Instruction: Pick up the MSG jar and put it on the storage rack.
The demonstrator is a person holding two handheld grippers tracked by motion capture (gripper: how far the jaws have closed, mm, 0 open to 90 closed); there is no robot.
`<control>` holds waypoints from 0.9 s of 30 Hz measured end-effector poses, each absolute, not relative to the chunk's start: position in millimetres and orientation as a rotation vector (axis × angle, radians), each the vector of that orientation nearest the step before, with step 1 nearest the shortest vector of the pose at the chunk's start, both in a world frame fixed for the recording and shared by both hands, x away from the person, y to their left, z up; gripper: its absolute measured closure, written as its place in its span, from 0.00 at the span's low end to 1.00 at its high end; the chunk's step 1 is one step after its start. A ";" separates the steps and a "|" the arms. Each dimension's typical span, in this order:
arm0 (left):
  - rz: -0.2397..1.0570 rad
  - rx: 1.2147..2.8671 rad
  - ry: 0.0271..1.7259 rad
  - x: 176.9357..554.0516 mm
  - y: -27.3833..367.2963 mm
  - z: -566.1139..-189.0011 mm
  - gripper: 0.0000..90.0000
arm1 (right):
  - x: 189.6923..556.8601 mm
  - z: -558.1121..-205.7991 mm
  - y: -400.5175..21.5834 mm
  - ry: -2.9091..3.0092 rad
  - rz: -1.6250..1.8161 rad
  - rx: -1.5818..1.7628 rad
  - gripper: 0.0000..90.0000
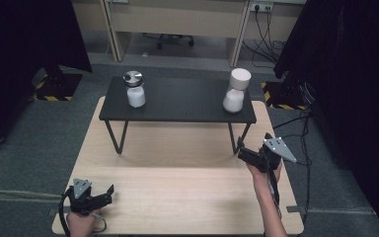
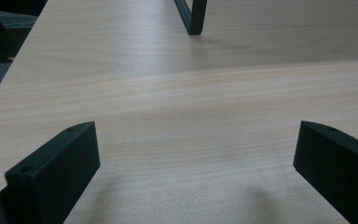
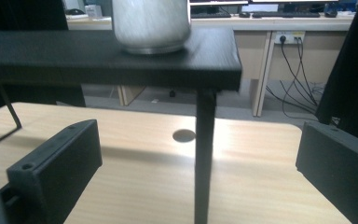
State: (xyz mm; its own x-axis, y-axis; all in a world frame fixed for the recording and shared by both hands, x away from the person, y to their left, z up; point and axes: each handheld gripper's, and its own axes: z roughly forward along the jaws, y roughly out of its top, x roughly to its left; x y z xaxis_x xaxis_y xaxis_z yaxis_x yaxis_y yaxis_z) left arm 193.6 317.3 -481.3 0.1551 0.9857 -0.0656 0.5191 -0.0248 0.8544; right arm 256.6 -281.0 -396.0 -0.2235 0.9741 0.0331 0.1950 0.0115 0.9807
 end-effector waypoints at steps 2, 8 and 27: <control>0.756 1.658 1.468 194.1 317.0 -480.9 0.00 | 252.5 -401.1 -283.4 1.513 1.278 1.248 0.00; 0.755 1.666 1.473 195.1 315.9 -480.1 0.00 | 239.7 -414.7 -294.1 1.470 1.270 1.287 0.00; 0.752 1.676 1.466 195.8 315.9 -479.7 0.00 | 199.2 -470.1 -313.1 1.469 1.168 1.405 0.00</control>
